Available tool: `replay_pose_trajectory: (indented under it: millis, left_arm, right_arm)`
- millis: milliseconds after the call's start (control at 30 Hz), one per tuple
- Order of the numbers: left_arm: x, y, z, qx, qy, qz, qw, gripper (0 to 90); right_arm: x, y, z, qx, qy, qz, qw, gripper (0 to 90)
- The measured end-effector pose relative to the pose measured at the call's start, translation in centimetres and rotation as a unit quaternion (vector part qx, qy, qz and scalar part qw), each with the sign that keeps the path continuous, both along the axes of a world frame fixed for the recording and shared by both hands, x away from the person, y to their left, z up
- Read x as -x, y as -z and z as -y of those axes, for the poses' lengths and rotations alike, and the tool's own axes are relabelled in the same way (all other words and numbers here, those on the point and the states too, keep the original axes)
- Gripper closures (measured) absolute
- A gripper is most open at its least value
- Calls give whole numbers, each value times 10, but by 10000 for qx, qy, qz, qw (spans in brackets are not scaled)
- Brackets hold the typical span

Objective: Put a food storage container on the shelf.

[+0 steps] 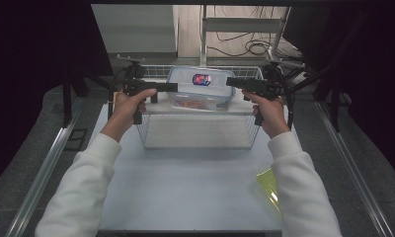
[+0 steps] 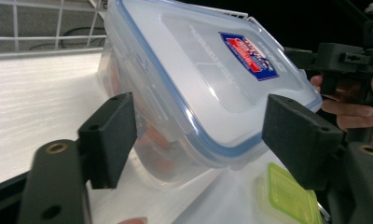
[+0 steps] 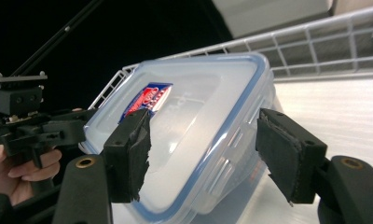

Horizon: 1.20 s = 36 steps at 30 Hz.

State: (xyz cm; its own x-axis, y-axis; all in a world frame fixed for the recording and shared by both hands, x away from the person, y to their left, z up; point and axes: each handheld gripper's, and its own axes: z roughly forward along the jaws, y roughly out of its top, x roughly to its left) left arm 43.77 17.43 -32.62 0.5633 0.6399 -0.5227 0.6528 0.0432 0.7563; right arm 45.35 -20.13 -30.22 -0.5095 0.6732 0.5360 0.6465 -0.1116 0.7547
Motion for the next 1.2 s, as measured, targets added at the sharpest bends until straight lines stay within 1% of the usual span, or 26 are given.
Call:
replay_pose_trajectory:
  millis: [33, 67, 100, 133, 167, 200, 233, 267, 300, 333, 367, 400, 433, 467, 500, 600, 700, 733, 767, 833, 867, 967, 1033, 1067, 1133, 1200]
  left_arm:
    - [2, -1, -1, -2, -31, 37, 10000, 243]
    - [4, -2, -3, -12, -44, 62, 10000, 232]
    - [6, -3, -4, -37, -25, 77, 10000, 226]
    - [8, -4, -5, -31, -29, 71, 10000, 216]
    - [11, -4, -7, -44, -5, 77, 10000, 212]
    - [13, -4, -8, -58, 25, 80, 9999, 210]
    - [18, -4, -9, -96, 62, 97, 9999, 211]
    - [20, -4, -9, -124, 86, 101, 9998, 212]
    - [24, -3, -11, -151, 114, 99, 9998, 213]
    - [27, -2, -12, -170, 154, 99, 9997, 214]
    - [30, -1, -13, -170, 171, 88, 9997, 214]
    - [33, 0, -14, -161, 178, 91, 9997, 214]
    - [36, 0, -15, -164, 216, 93, 9996, 215]
    - [39, 1, -15, -178, 245, 98, 9995, 215]
    - [42, 2, -15, -217, 274, 114, 9993, 215]
    - [48, 3, -14, -294, 318, 138, 9990, 215]
    - [51, 5, -14, -364, 357, 170, 9986, 214]
    - [52, 6, -15, -342, 365, 162, 9986, 214]
    - [53, 7, -15, -324, 357, 154, 9987, 214]
    - [54, 8, -16, -340, 354, 172, 9986, 214]
    - [54, 8, -16, -319, 353, 153, 9988, 214]
    - [55, 9, -16, -305, 373, 164, 9987, 214]
    - [55, 9, -16, -249, 391, 155, 9988, 214]
    - [56, 9, -16, -241, 392, 146, 9988, 213]
    - [56, 9, -15, -229, 395, 159, 9988, 211]
    - [57, 9, -15, -218, 401, 159, 9988, 210]
  right_arm:
    - [3, -2, 1, 49, 47, 41, 10000, 381]
    - [6, -4, 3, 157, 95, 114, 9998, 414]
    - [11, -5, 5, 256, 107, 198, 9994, 444]
    - [15, -6, 8, 301, 93, 235, 9992, 490]
    - [17, -6, 10, 348, 92, 243, 9991, 534]
    - [22, -6, 14, 450, 87, 240, 9987, 588]
    - [24, -5, 16, 480, 78, 235, 9985, 636]
    - [28, -4, 20, 567, 11, 212, 9982, 693]
    - [30, -3, 21, 628, -19, 206, 9978, 735]
    - [33, 0, 23, 700, -123, 180, 9973, 764]
    - [36, 3, 24, 800, -242, 107, 9964, 802]
    - [40, 5, 24, 909, -323, 111, 9953, 845]
    - [42, 7, 24, 996, -412, 122, 9941, 861]
    - [45, 10, 21, 1064, -590, 138, 9925, 880]
    - [48, 13, 18, 1102, -720, 139, 9912, 884]
    - [54, 22, 5, 1233, -1026, 252, 9867, 886]
    - [54, 28, -7, 1246, -1202, 286, 9845, 887]
    - [54, 30, -11, 1304, -1228, 316, 9833, 887]
    - [53, 31, -14, 1326, -1237, 313, 9829, 887]
    - [51, 32, -18, 1339, -1244, 301, 9827, 886]
    - [49, 33, -20, 1308, -1241, 280, 9832, 886]
    - [47, 33, -24, 1288, -1225, 333, 9835, 886]
    - [45, 33, -24, 1294, -1178, 349, 9839, 887]
    - [42, 32, -23, 1251, -1137, 355, 9850, 886]
    - [40, 32, -22, 1220, -1112, 351, 9857, 887]
    - [39, 33, -23, 1239, -1078, 362, 9858, 887]
